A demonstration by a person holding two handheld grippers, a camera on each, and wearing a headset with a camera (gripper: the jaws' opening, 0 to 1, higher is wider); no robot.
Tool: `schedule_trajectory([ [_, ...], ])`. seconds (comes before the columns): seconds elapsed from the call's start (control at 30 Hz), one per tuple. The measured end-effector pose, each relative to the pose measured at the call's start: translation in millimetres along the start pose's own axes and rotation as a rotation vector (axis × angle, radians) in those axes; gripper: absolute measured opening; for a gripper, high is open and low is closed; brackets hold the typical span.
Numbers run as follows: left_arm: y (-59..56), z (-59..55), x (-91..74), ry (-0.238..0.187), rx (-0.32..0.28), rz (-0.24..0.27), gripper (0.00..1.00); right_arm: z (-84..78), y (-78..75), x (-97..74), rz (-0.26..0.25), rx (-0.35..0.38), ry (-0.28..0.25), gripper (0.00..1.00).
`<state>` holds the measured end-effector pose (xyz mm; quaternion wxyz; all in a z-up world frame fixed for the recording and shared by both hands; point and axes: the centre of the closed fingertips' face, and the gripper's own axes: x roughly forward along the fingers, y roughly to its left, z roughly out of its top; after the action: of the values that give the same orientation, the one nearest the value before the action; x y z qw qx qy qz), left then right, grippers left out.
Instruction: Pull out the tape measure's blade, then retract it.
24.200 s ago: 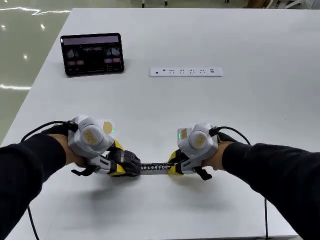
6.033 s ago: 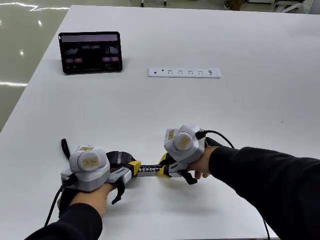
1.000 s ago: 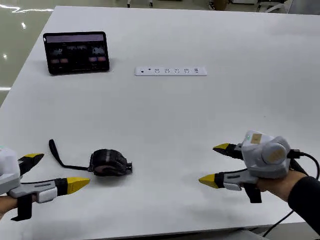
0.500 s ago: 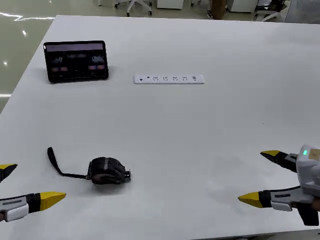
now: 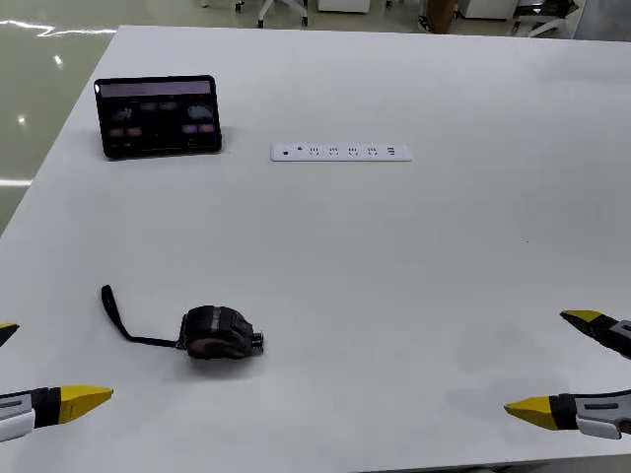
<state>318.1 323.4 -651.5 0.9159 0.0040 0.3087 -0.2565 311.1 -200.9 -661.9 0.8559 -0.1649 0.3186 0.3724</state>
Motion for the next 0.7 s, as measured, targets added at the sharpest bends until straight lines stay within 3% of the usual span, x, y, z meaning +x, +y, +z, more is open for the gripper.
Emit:
schedule_trajectory([
  [0.1, 3.2, 3.3, -1.0, -0.01, -0.012, 0.005, 1.0, -2.1, -1.4, -3.8, -0.007, 0.003, 0.001, 1.0],
  [0.23, 0.4, -0.7, 1.0, 0.018, 0.012, -0.001, 1.0, -4.1, -4.0, -6.3, -0.014, 0.002, 0.007, 1.0],
  [0.7, -0.8, 5.5, -5.5, -0.002, -0.011, -0.019, 1.0, -9.4, -2.5, -6.5, -0.014, 0.005, 0.015, 1.0],
])
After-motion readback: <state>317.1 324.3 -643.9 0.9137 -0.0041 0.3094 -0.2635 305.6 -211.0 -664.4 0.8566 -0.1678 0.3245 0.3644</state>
